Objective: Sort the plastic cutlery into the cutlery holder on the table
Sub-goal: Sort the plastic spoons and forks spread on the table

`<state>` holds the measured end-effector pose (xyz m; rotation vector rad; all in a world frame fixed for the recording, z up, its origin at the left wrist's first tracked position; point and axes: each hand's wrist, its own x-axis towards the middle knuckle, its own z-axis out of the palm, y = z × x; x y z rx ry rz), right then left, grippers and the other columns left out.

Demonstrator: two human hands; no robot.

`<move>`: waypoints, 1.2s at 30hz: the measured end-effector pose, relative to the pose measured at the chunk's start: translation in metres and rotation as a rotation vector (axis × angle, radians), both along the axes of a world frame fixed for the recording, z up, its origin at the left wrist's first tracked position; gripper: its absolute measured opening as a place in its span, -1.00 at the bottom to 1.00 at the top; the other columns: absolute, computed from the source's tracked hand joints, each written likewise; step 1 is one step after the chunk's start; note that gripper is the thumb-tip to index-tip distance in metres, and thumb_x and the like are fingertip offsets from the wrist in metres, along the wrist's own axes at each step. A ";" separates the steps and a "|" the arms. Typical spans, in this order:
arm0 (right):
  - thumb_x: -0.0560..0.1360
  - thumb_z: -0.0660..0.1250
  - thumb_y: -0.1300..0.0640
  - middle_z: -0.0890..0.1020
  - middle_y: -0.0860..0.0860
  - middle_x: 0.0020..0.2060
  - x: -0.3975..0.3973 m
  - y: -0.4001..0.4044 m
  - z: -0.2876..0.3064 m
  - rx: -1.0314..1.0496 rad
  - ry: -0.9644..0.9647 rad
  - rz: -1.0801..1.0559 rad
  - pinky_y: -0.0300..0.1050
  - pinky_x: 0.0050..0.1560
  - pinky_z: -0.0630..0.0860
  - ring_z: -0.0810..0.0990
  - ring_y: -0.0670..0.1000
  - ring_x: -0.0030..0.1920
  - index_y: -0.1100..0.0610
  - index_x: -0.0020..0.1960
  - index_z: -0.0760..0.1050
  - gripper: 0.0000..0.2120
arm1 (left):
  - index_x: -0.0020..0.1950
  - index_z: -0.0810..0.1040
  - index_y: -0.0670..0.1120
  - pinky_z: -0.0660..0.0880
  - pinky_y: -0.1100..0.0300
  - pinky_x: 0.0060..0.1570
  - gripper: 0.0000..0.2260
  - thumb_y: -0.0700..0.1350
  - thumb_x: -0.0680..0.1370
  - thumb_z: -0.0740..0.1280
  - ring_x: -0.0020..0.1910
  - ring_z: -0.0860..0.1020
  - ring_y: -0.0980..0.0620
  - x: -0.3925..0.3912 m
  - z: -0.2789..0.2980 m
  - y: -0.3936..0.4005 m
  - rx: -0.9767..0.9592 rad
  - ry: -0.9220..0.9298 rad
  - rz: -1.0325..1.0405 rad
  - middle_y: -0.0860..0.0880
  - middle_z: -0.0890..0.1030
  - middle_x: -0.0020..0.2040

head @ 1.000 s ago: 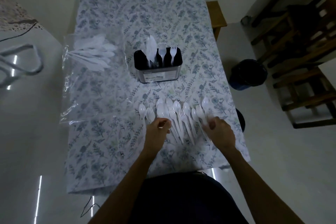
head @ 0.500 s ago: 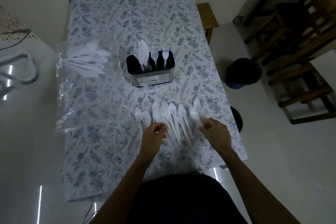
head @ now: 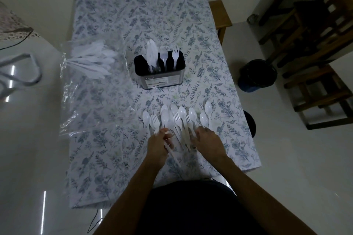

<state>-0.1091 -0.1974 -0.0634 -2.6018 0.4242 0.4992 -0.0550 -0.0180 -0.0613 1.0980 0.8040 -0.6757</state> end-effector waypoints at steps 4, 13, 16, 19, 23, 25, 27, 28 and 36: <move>0.59 0.29 0.03 0.59 0.15 -0.02 0.001 0.002 -0.007 -0.020 0.046 0.024 0.04 -0.03 0.58 0.62 0.17 -0.03 0.20 0.19 0.45 -0.72 | 0.04 0.57 -0.20 0.50 0.25 -0.45 -0.93 -0.20 0.65 0.35 -0.44 0.45 0.10 0.002 -0.004 0.007 -0.019 0.069 -0.012 -0.02 0.53 -0.37; 0.43 0.51 0.00 0.67 -0.07 -0.29 -0.018 0.031 0.036 0.456 -0.038 -0.083 -0.21 -0.18 0.60 0.64 -0.15 -0.27 0.10 -0.14 0.59 -0.81 | 0.03 0.62 -0.23 0.60 0.06 -0.15 -0.78 -0.05 0.62 0.42 -0.18 0.62 -0.07 -0.004 -0.006 0.002 -0.159 -0.078 -0.096 -0.19 0.64 -0.15; 0.51 0.41 -0.17 0.63 -0.12 -0.32 -0.006 0.035 0.032 0.398 -0.090 -0.107 -0.32 -0.26 0.52 0.60 -0.21 -0.32 0.07 -0.13 0.56 -0.71 | 0.02 0.63 -0.23 0.62 0.08 -0.26 -0.81 -0.13 0.67 0.32 -0.26 0.64 -0.06 -0.008 -0.005 0.006 0.051 -0.142 -0.080 -0.13 0.67 -0.22; 0.58 0.31 -0.09 0.63 0.03 -0.16 0.013 0.032 0.013 0.138 -0.090 -0.028 -0.08 -0.12 0.59 0.62 -0.01 -0.15 0.14 0.03 0.50 -0.72 | 0.06 0.56 -0.12 0.54 0.09 -0.27 -0.90 -0.19 0.68 0.25 -0.30 0.53 -0.01 -0.009 -0.011 0.016 0.126 -0.133 0.033 -0.09 0.54 -0.22; 0.59 0.28 0.00 0.60 0.13 -0.06 0.026 0.036 -0.001 -0.003 0.003 0.057 -0.05 -0.10 0.49 0.61 0.12 -0.04 0.20 0.12 0.44 -0.74 | 0.06 0.40 -0.09 0.45 0.11 -0.29 -0.96 -0.17 0.70 0.22 -0.36 0.45 0.03 -0.005 -0.009 0.023 0.046 -0.026 0.130 -0.06 0.47 -0.24; 0.58 0.30 0.06 0.62 0.09 -0.10 0.027 0.037 0.005 -0.003 -0.017 0.028 -0.11 -0.14 0.49 0.61 0.07 -0.10 0.19 0.06 0.48 -0.81 | 0.06 0.37 -0.10 0.43 0.14 -0.33 -0.94 -0.17 0.68 0.25 -0.37 0.44 0.04 -0.005 -0.009 0.026 0.035 -0.017 0.128 -0.05 0.46 -0.25; 0.54 0.34 0.08 0.62 0.03 -0.19 0.023 0.037 0.014 0.075 -0.065 -0.020 -0.12 -0.20 0.54 0.59 0.01 -0.19 0.14 -0.04 0.50 -0.88 | 0.04 0.41 -0.12 0.42 0.15 -0.35 -0.91 -0.17 0.66 0.31 -0.38 0.43 0.05 -0.004 -0.010 0.026 0.026 -0.024 0.107 -0.05 0.45 -0.27; 0.52 0.37 0.10 0.61 -0.01 -0.23 0.019 0.040 0.020 0.147 -0.082 -0.024 -0.12 -0.22 0.56 0.59 -0.01 -0.23 0.12 -0.09 0.50 -0.90 | 0.01 0.44 -0.13 0.41 0.15 -0.35 -0.88 -0.14 0.64 0.35 -0.39 0.42 0.04 -0.004 -0.012 0.026 0.023 -0.044 0.078 -0.06 0.44 -0.29; 0.56 0.35 -0.07 0.66 -0.06 -0.24 0.010 0.066 0.032 0.423 -0.075 0.058 -0.26 -0.25 0.54 0.63 -0.10 -0.26 0.08 -0.06 0.57 -0.78 | -0.02 0.55 -0.18 0.53 0.10 -0.32 -0.87 -0.18 0.68 0.28 -0.34 0.52 -0.02 -0.002 -0.014 0.039 0.161 -0.167 0.036 -0.13 0.51 -0.25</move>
